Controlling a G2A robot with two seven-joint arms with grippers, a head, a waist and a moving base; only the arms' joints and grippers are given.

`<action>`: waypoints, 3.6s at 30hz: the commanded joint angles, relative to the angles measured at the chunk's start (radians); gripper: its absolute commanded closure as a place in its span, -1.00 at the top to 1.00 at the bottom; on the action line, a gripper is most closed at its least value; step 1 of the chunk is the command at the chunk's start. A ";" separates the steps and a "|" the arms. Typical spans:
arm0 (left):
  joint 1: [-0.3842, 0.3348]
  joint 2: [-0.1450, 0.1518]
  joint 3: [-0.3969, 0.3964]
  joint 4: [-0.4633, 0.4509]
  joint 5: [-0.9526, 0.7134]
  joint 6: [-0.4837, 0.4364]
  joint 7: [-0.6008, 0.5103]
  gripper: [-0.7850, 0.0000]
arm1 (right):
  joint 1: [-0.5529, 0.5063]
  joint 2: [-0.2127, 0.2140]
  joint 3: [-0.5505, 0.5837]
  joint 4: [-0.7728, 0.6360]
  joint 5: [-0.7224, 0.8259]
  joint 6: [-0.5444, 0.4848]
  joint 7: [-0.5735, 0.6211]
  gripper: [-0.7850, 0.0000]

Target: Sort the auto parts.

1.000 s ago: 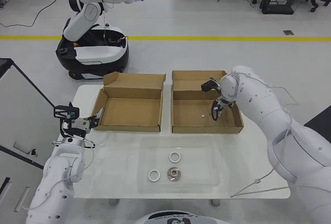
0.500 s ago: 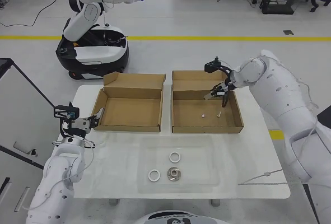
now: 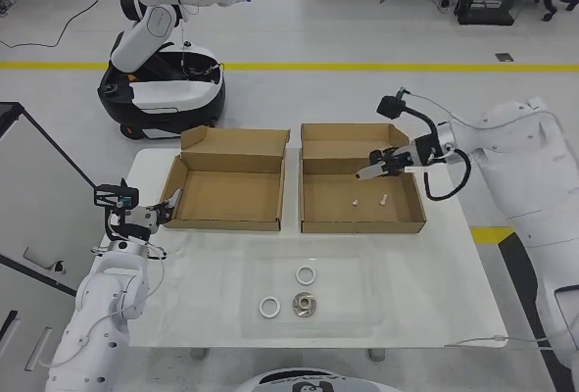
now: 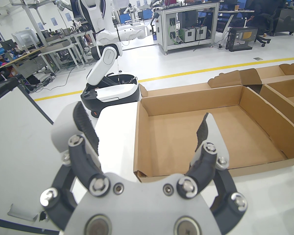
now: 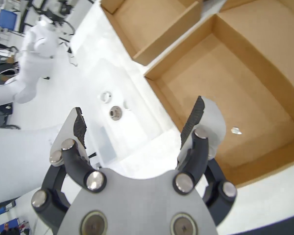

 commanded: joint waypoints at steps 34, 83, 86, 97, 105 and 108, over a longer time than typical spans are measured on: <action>0.000 0.000 0.000 0.000 0.000 0.000 0.000 1.00 | -0.105 0.249 -0.045 -0.096 0.780 0.018 0.018 1.00; -0.213 0.053 -0.005 -0.501 -0.242 -0.515 -0.989 1.00 | -0.105 0.249 -0.045 -0.096 0.780 0.018 0.018 1.00; -0.252 0.056 0.040 -0.513 -0.274 -0.524 -1.071 1.00 | -0.105 0.249 -0.045 -0.096 0.780 0.018 0.018 1.00; -0.360 0.066 0.223 -0.550 -0.334 -0.538 -1.268 1.00 | -0.105 0.249 -0.045 -0.096 0.780 0.018 0.018 1.00; -0.437 0.071 0.383 -0.550 -0.350 -0.516 -1.304 1.00 | -0.105 0.249 -0.045 -0.096 0.780 0.018 0.018 1.00; -0.455 0.074 0.436 -0.550 -0.359 -0.509 -1.311 1.00 | -0.105 0.249 -0.045 -0.096 0.780 0.018 0.018 1.00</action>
